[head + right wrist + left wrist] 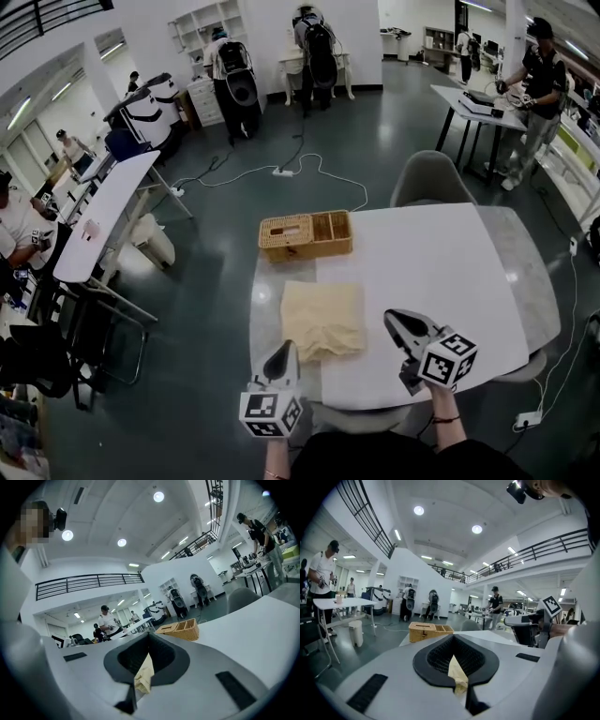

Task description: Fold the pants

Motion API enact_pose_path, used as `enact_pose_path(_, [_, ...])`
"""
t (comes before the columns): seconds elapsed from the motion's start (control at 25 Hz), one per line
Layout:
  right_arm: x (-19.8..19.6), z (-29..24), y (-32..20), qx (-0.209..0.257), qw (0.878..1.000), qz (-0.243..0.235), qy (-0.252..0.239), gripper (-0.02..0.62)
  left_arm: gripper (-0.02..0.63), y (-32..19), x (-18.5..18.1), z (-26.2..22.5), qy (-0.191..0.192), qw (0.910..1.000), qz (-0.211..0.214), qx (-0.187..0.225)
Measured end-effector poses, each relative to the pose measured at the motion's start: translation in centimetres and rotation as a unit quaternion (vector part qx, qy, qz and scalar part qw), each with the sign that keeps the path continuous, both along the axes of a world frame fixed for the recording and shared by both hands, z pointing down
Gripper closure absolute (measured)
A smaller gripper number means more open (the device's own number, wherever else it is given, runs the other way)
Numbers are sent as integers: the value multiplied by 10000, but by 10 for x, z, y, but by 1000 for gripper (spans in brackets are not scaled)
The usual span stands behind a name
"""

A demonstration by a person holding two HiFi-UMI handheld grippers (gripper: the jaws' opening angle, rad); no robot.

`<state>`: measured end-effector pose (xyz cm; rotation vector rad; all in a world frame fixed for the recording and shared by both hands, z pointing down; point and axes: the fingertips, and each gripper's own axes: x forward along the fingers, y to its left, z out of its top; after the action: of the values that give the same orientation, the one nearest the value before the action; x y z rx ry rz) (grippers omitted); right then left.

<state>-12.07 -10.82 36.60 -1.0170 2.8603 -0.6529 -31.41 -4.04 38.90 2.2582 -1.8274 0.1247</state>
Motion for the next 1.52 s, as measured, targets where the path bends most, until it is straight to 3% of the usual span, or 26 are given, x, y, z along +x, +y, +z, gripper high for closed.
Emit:
enact_pose_path(0.52, [43,-19,4,524,9982,267,-64,580,598,18,5,-26,-8,9975,-364,613])
enact_pose_path(1.52, [60,-10,-3,673,9956,630,162,581,598,27,-11,-24,-217,9949,-799,571])
